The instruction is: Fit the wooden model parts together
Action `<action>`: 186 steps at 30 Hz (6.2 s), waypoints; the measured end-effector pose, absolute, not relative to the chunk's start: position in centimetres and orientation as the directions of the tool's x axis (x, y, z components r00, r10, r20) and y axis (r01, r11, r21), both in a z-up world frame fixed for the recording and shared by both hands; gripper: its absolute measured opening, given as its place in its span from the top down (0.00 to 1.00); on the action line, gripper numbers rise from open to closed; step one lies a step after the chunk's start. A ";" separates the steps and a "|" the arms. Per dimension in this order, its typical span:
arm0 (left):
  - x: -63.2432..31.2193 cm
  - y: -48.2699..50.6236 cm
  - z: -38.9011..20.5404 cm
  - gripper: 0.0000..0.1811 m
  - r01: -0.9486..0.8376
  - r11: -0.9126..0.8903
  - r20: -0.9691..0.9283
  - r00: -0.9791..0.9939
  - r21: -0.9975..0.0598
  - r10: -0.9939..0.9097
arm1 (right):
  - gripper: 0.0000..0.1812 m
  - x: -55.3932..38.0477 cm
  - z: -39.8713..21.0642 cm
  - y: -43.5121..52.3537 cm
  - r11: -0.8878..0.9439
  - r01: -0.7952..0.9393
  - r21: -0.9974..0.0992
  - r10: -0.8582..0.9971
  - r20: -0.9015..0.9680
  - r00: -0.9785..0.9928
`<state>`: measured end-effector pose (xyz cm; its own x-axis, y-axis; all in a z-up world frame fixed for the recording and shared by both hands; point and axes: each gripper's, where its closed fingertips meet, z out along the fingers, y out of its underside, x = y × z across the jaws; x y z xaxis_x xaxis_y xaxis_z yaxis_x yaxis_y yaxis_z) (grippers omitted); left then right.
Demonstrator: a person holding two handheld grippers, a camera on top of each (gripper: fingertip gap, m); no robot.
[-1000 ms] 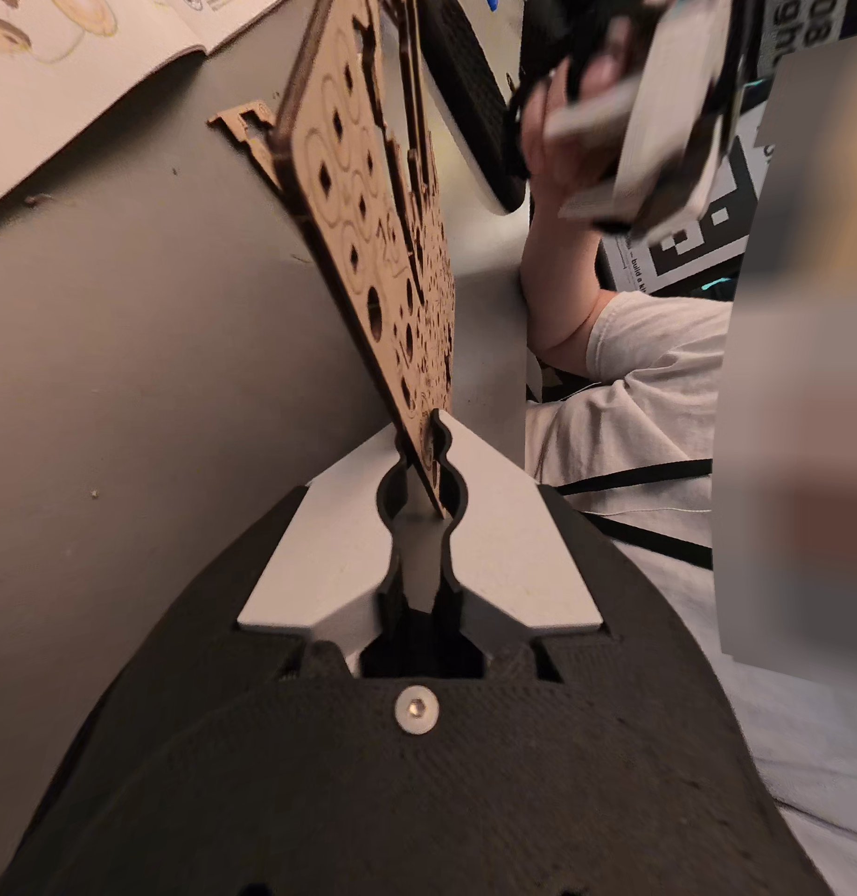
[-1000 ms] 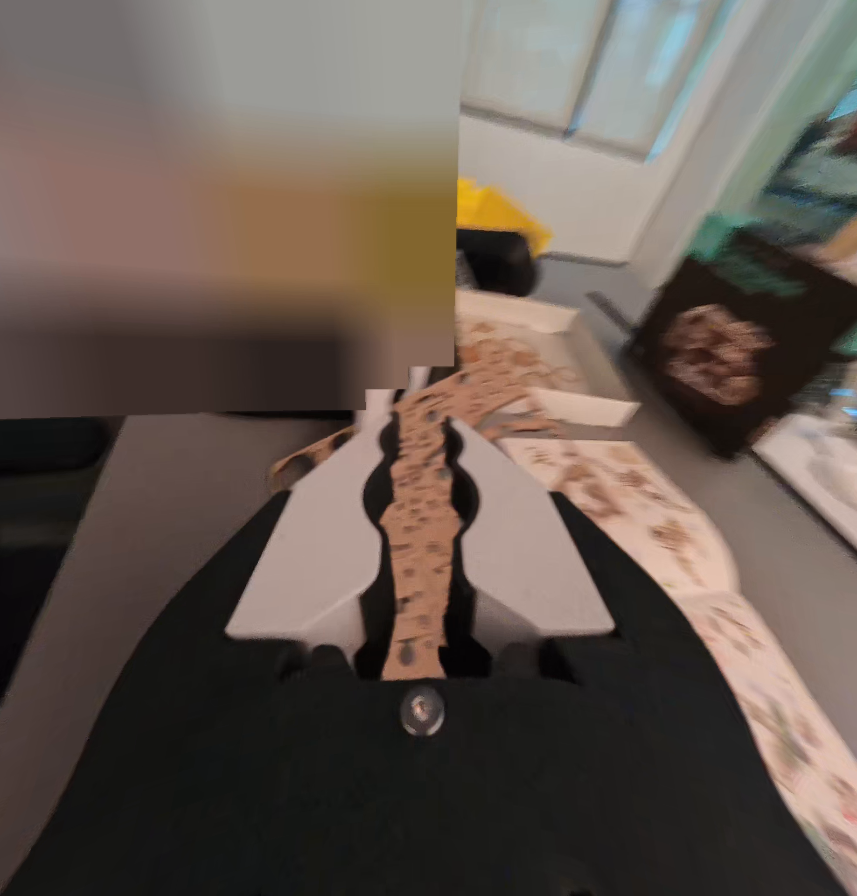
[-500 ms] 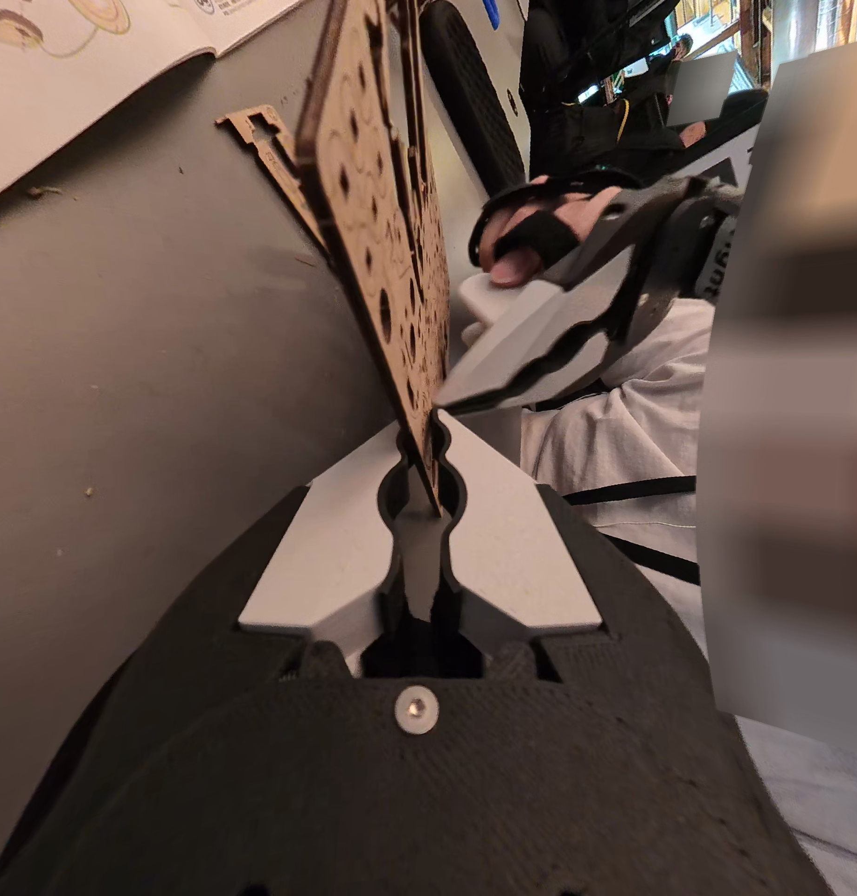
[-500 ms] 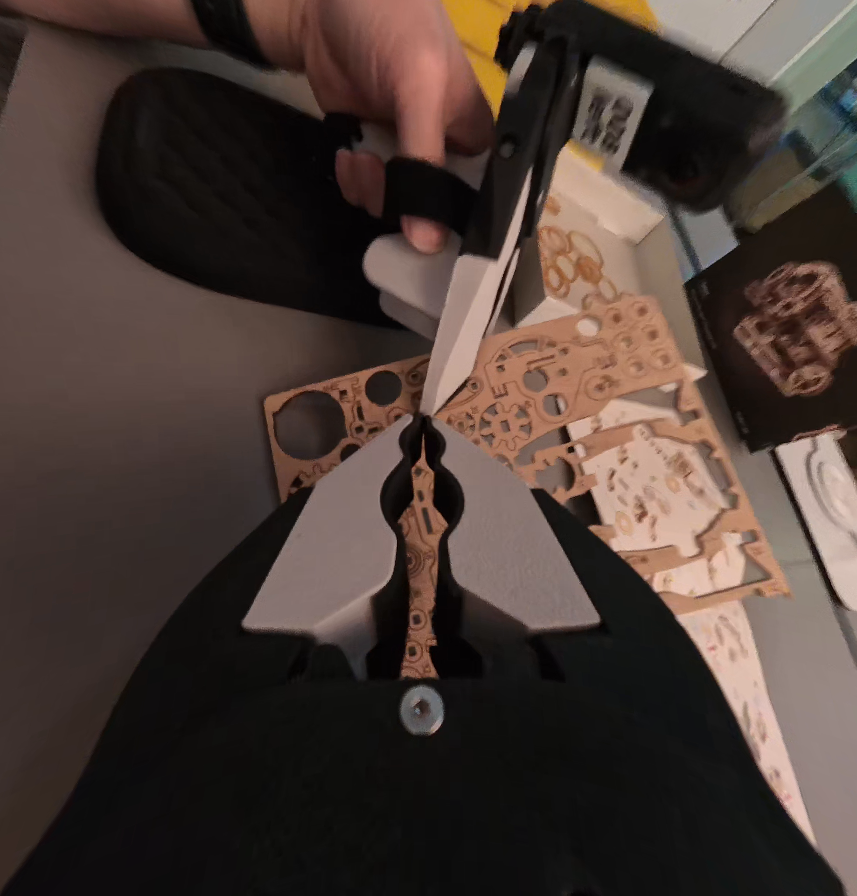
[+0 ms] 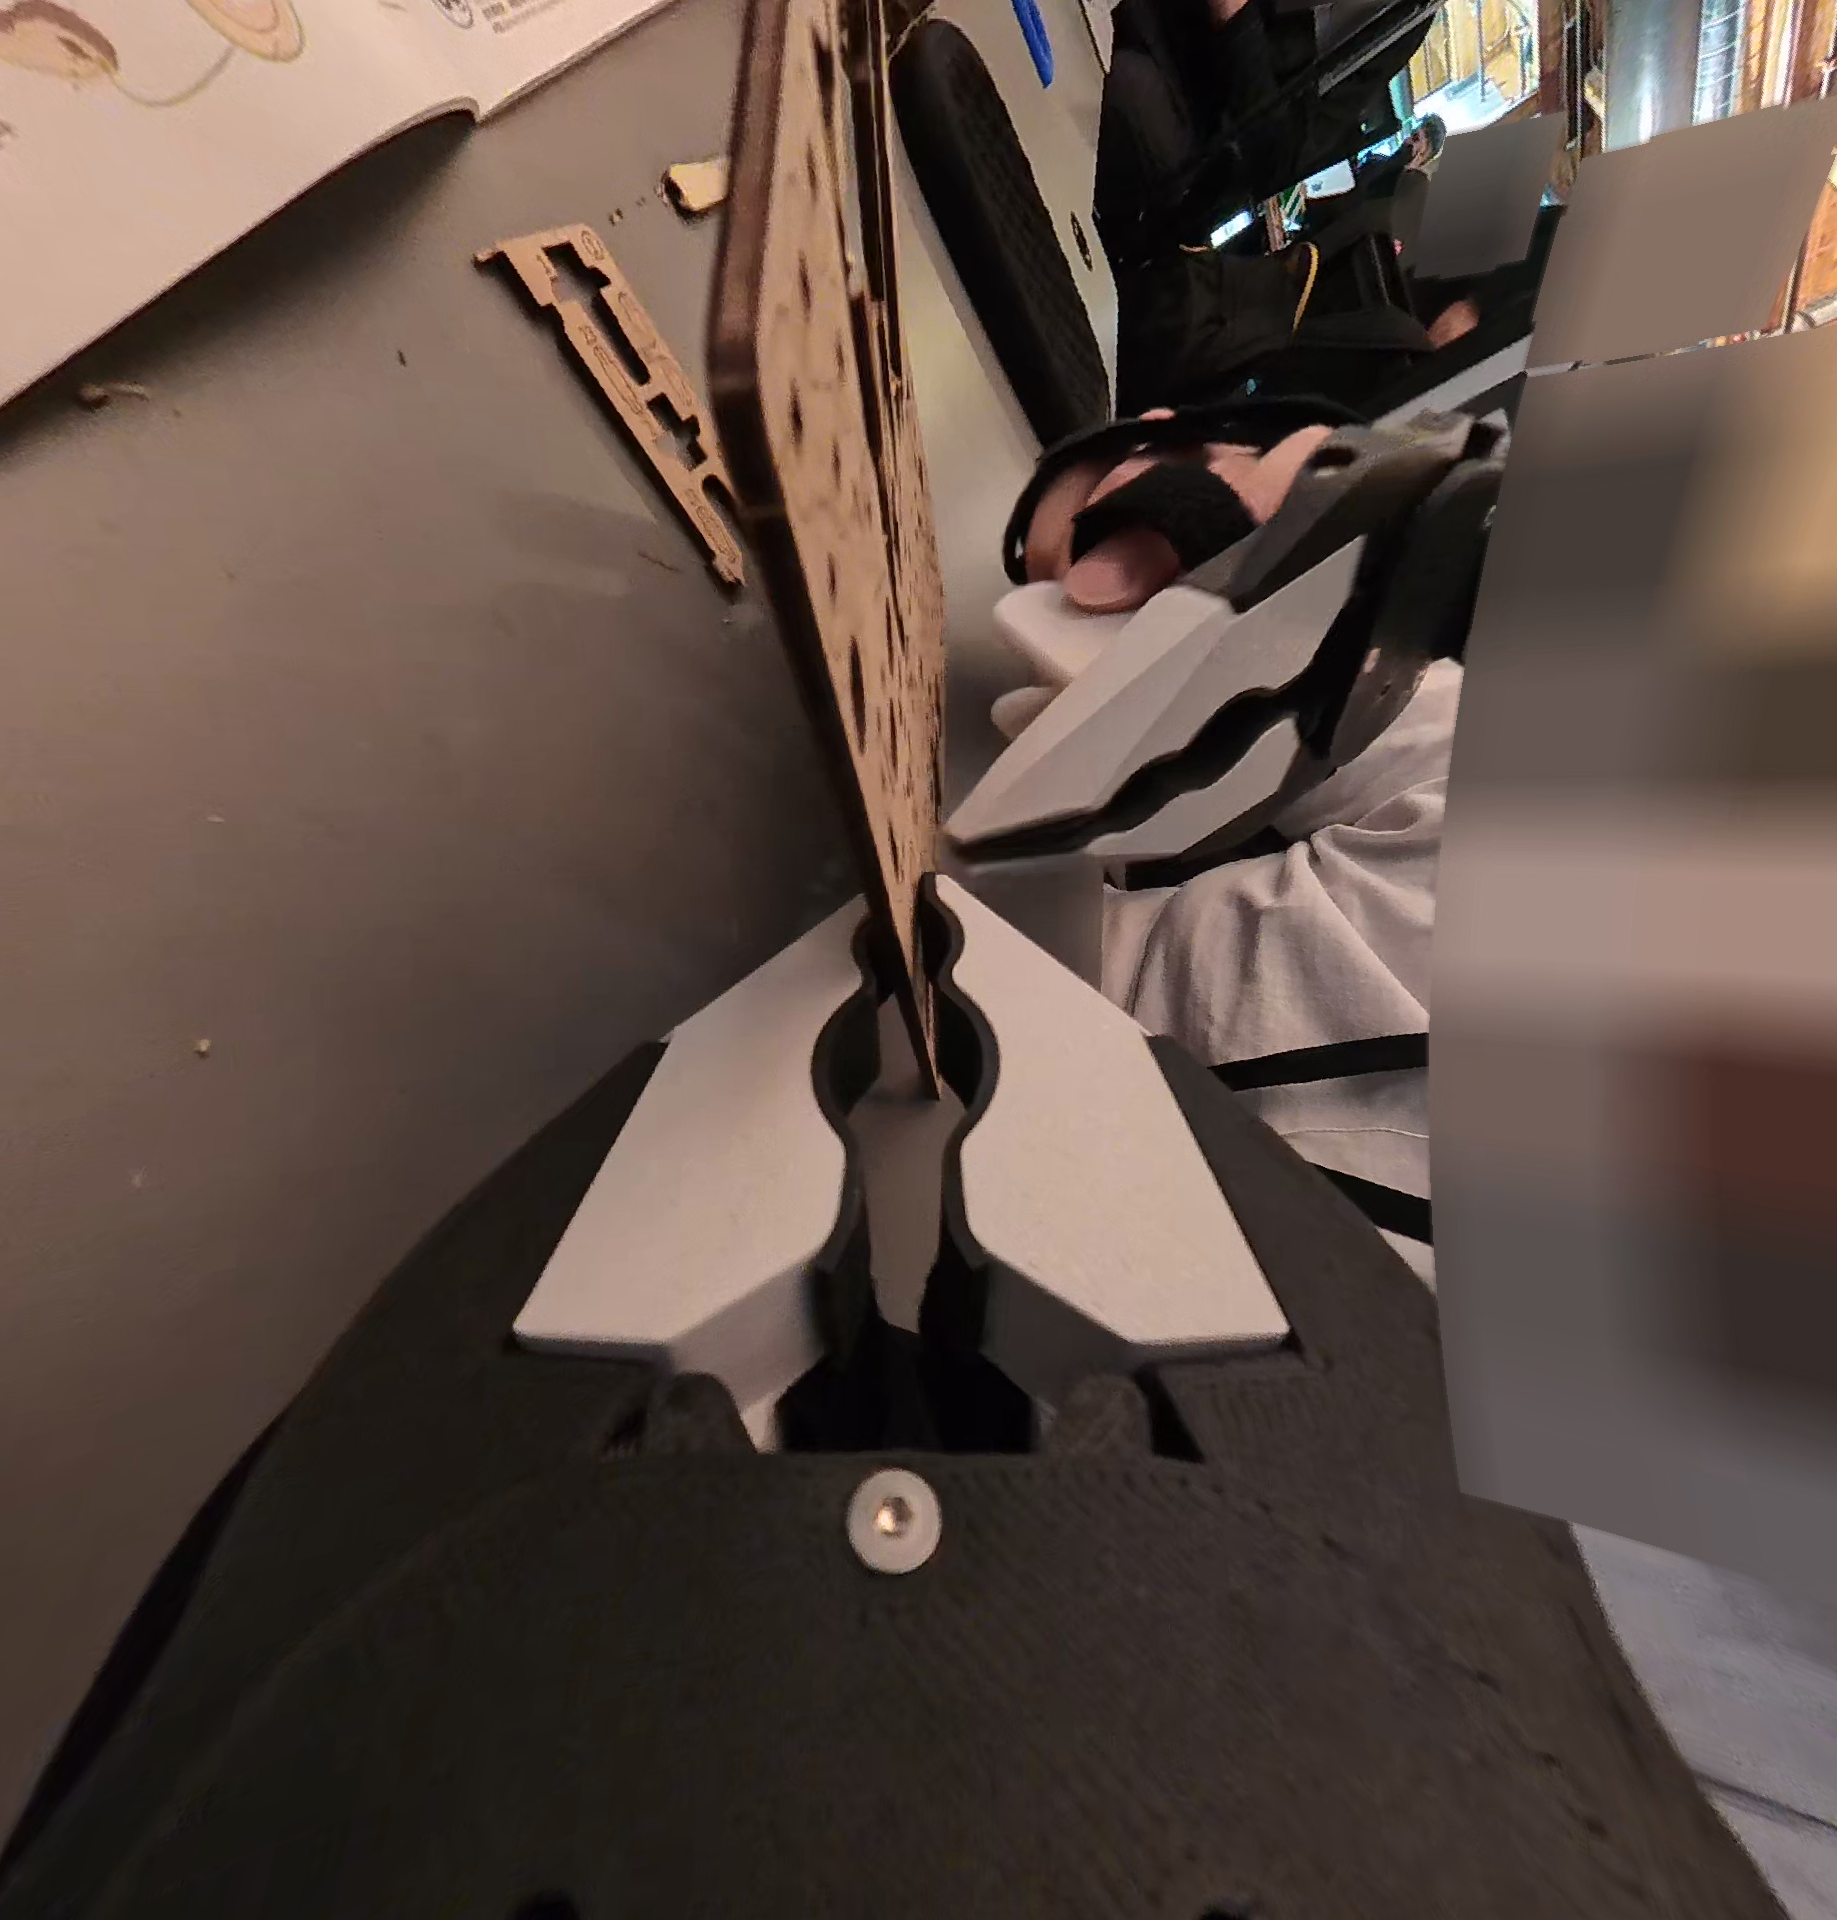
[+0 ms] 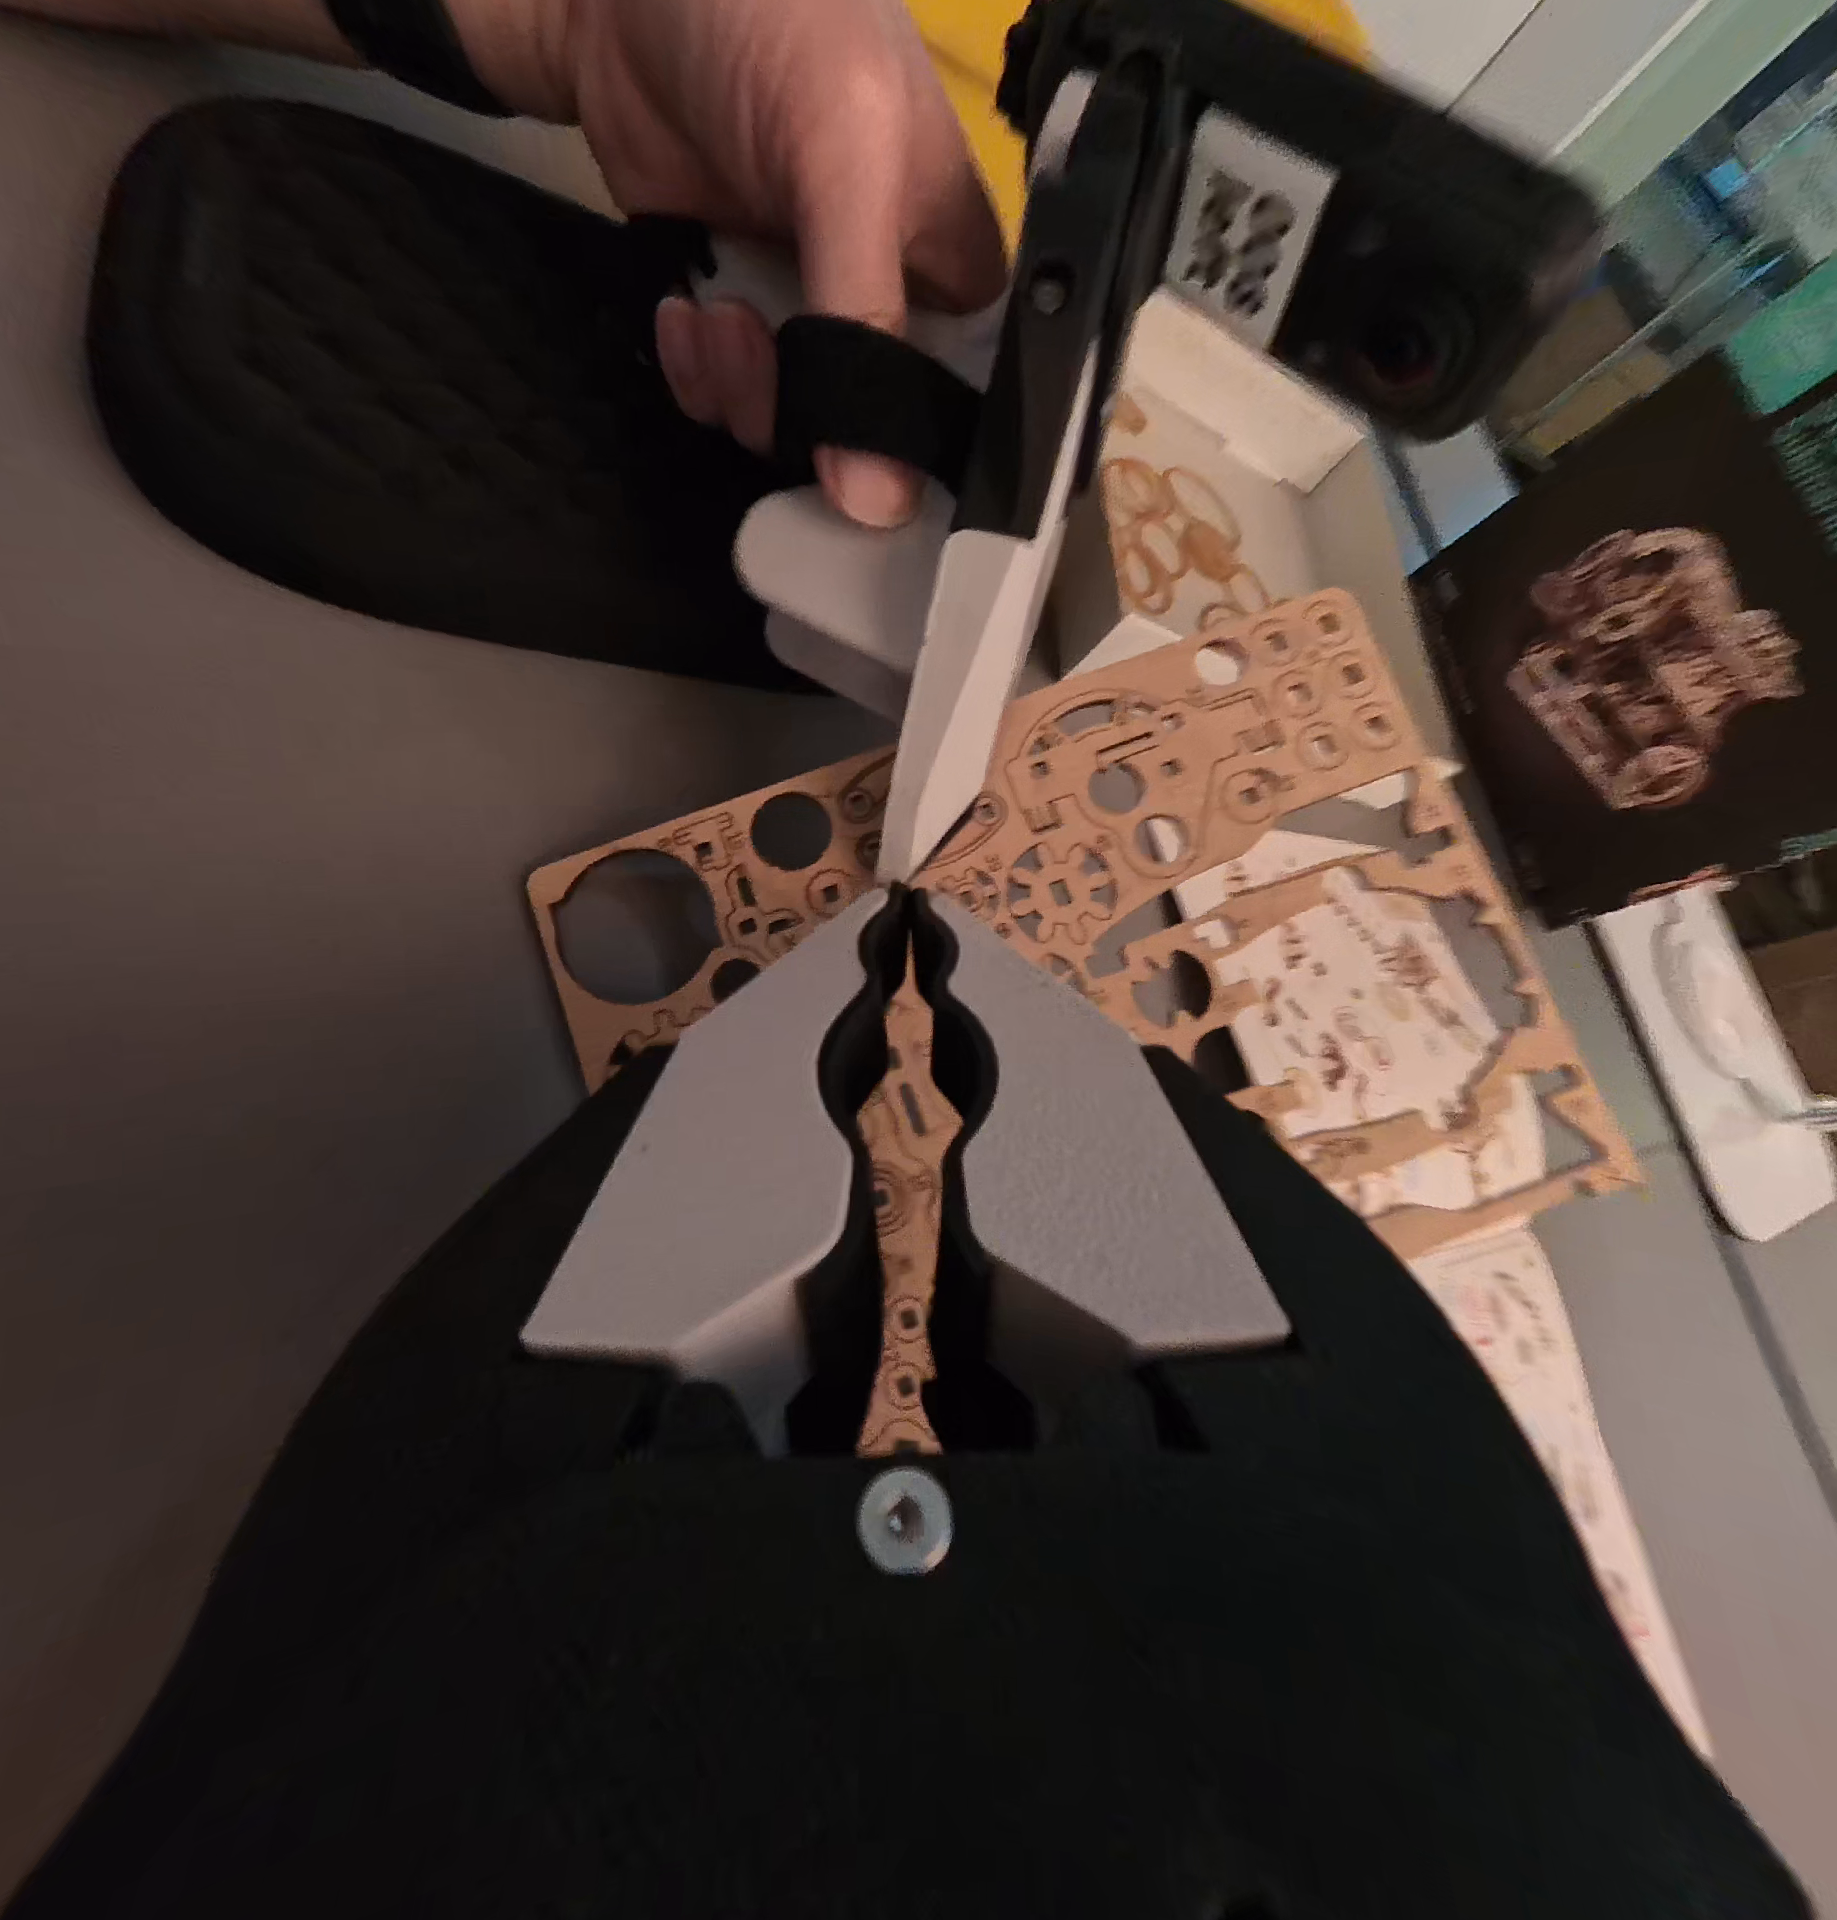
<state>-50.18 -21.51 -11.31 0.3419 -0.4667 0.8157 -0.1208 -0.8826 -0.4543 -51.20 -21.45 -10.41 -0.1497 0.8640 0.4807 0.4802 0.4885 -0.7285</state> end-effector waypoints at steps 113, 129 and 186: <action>-47.3 -21.9 -10.7 0.90 -0.156 -0.834 0.764 0.339 -0.529 -0.549 | 0.96 -47.6 -7.3 -15.4 -0.366 0.440 -0.820 0.929 -0.348 0.123; -46.7 -22.4 -11.5 0.99 -0.206 -0.823 0.738 0.368 -0.529 -0.566 | 0.96 -47.9 -7.0 -14.9 -0.367 0.398 -0.841 0.930 -0.339 0.141; -47.1 -22.1 -10.4 1.00 -0.102 -0.878 0.835 0.277 -0.467 -0.476 | 0.93 -47.7 -8.1 -16.0 -0.407 0.410 -0.816 0.911 -0.399 0.110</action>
